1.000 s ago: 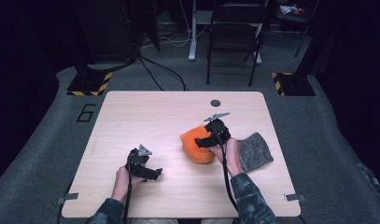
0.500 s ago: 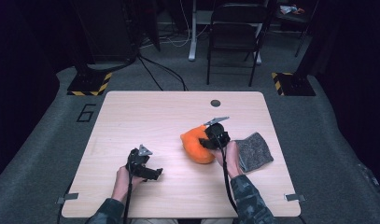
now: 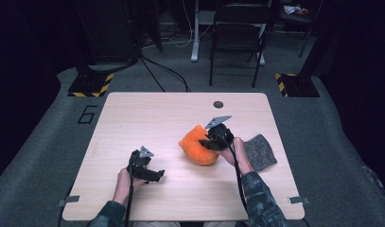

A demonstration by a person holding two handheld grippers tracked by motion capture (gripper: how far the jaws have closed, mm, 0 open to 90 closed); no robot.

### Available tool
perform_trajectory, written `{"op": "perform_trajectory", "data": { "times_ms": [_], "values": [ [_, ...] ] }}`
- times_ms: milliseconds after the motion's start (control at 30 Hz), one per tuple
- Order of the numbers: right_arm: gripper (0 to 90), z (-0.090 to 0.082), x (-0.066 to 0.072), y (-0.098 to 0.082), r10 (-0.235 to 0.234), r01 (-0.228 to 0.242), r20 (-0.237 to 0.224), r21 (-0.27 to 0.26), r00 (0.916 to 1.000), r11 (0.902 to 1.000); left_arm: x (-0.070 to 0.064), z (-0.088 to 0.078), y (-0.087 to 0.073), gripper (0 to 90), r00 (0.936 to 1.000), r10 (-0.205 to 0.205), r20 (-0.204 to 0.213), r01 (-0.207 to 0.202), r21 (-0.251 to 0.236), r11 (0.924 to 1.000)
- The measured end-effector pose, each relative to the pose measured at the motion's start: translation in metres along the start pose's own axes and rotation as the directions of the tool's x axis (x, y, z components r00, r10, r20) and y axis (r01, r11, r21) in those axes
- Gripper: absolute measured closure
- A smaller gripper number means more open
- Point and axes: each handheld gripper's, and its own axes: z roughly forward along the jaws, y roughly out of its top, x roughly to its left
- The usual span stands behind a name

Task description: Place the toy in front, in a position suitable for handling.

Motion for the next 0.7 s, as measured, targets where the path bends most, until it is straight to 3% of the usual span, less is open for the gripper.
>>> {"op": "perform_trajectory", "data": {
  "times_ms": [33,133,233,300,333,433,567,700],
  "values": [
    [67.7,0.002,-0.002,0.0,-0.022,0.022,0.002,0.006,0.9997,0.9997,0.0,0.0,0.0,6.3,1.0,0.001,0.0,-0.001,0.001,1.0],
    [61.2,0.007,-0.004,-0.003,-0.001,0.001,0.005,0.019,1.0,0.9998,0.0,0.0,0.0,6.3,1.0,0.0,0.0,0.0,0.001,1.0],
    [48.7,0.005,-0.006,-0.004,0.034,-0.034,0.013,0.016,0.9993,0.9993,0.0,0.0,0.0,6.4,1.0,0.002,0.0,-0.002,0.006,1.0],
    [39.3,0.002,-0.005,-0.004,0.093,-0.094,0.026,0.013,0.9953,0.9955,0.0,0.0,0.0,6.4,1.0,0.003,0.001,-0.003,0.005,1.0],
    [36.1,-0.001,-0.006,-0.003,0.101,-0.101,0.035,0.005,0.9943,0.9949,0.0,0.0,0.0,6.4,1.0,0.003,0.0,-0.003,0.006,1.0],
    [24.7,-0.007,-0.003,-0.001,0.201,-0.201,0.066,-0.017,0.9773,0.9795,-0.001,0.001,0.0,6.4,1.0,0.003,-0.004,-0.002,0.003,1.0],
    [20.6,-0.008,0.004,0.002,0.3,-0.299,0.112,-0.026,0.9475,0.954,-0.001,0.001,0.0,6.4,1.0,0.004,0.001,-0.004,0.012,0.9999],
    [23.8,0.003,0.01,0.003,0.329,-0.335,0.147,0.015,0.9328,0.9422,-0.001,0.0,0.0,6.4,1.0,0.004,0.002,-0.004,0.014,0.9999]
  ]
}}
